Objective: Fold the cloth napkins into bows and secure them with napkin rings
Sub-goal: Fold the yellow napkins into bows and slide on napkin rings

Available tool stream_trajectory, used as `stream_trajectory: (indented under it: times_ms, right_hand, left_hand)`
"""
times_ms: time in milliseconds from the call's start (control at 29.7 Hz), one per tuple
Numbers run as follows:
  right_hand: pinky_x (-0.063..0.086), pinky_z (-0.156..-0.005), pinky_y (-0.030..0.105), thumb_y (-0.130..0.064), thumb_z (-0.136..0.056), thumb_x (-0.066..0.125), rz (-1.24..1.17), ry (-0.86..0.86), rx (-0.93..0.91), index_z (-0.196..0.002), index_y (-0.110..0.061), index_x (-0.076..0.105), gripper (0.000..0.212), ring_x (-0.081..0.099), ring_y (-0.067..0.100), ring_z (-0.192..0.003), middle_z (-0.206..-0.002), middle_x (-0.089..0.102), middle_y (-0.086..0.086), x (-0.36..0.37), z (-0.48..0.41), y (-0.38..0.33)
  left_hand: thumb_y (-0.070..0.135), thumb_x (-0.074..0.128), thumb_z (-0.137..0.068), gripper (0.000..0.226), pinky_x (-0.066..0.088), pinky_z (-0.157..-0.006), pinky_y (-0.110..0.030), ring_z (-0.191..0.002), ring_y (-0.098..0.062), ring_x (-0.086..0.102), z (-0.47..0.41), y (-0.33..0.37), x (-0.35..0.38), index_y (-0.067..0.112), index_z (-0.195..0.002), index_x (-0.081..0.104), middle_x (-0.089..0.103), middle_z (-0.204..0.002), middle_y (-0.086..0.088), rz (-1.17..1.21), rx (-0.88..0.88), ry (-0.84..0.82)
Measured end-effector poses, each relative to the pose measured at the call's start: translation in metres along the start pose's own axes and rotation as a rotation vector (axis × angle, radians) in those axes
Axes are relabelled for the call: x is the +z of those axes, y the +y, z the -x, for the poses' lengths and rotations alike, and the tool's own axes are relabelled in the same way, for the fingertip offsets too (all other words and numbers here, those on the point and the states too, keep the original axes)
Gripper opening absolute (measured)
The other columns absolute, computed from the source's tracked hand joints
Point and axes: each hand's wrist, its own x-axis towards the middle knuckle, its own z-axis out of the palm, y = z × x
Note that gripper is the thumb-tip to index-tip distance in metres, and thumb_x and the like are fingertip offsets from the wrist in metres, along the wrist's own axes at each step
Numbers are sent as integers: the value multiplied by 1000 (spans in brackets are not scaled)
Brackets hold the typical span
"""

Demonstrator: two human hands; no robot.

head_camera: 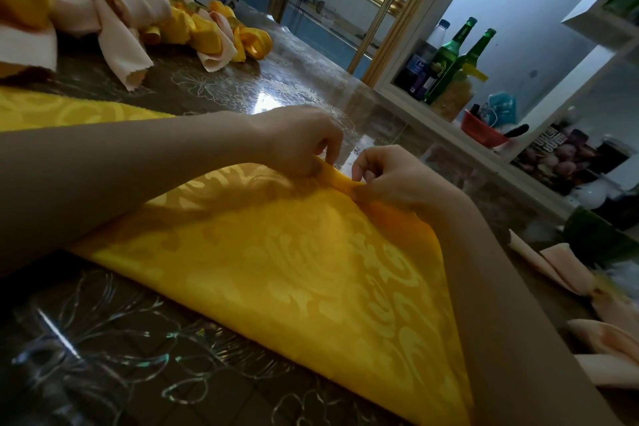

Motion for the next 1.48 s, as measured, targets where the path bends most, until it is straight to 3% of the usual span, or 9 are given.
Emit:
stream_trajectory:
  times_ms: [169, 303, 506, 674, 843, 977, 1180, 1281, 1483]
  right_hand:
    - [36, -56, 21, -1, -84, 52, 144, -146, 32, -81, -20, 58, 20, 44, 9, -66, -77, 48, -4, 0, 3, -11]
    - [45, -65, 28, -9, -87, 54, 158, -209, 98, -99, -5, 64, 16, 49, 15, -70, -84, 56, 5, -5, 5, -15]
    - [52, -84, 35, -7, -85, 60, 250, -108, 128, -103, -1, 66, 20, 55, 17, -79, -96, 63, 13, -2, 2, -17]
    - [50, -71, 26, -8, -84, 66, 248, -83, 130, -106, -11, 63, 22, 53, 13, -79, -85, 54, -1, -3, 5, -15]
    - [40, -57, 17, -5, -82, 65, 248, -98, 76, -98, -15, 61, 20, 49, 9, -73, -85, 53, -3, -4, 7, -15]
    - [34, -52, 18, -3, -79, 64, 323, -124, 27, -78, -22, 50, 23, 43, 8, -65, -78, 47, -5, 0, 9, -22]
    - [44, -56, 24, -2, -80, 60, 489, -207, 39, -86, -17, 49, 20, 49, 14, -72, -87, 51, 1, 5, 11, -34]
    - [58, -76, 39, 2, -79, 59, 485, -266, 103, -103, -6, 57, 25, 66, 25, -85, -98, 61, 10, 3, 12, -36]
    - [58, -78, 36, -9, -90, 58, 226, -300, 124, -100, -2, 62, 13, 68, 21, -73, -78, 65, 7, -9, 11, -27]
  left_hand:
    - [7, 53, -87, 20, 35, -47, -11, -62, -6, 42, -1, 7, 0, 14, -105, 59, 46, -74, 8, 233, -128, -133]
    - [18, 54, -93, 22, 38, -58, -18, -66, -10, 49, -4, -1, -6, 9, -111, 64, 58, -79, -1, 432, -244, -174]
    - [29, 65, -86, 22, 40, -62, -17, -73, -3, 49, -2, -8, 0, 21, -107, 66, 53, -84, 11, 283, -187, -146]
    - [18, 64, -87, 21, 45, -73, -20, -90, -11, 55, 0, -6, -4, 19, -108, 68, 65, -109, 1, 278, -143, -162]
    - [7, 63, -85, 22, 42, -64, -18, -82, -12, 51, 3, 0, -9, 16, -105, 65, 60, -99, -3, 236, -106, -176]
    - [6, 62, -84, 27, 35, -51, -12, -68, -7, 44, 5, 12, -9, 15, -110, 60, 46, -80, 8, 137, -123, -237]
    - [15, 51, -91, 32, 31, -53, -17, -64, -8, 39, -2, 17, -17, 9, -122, 54, 49, -87, -1, 236, -267, -431]
    - [22, 53, -94, 27, 33, -57, -18, -66, -9, 41, 1, 9, -19, 14, -119, 58, 52, -91, -3, 255, -271, -441]
    - [25, 58, -92, 19, 31, -51, -13, -63, -2, 41, 3, 9, -16, 28, -110, 59, 43, -76, 15, 170, -217, -347]
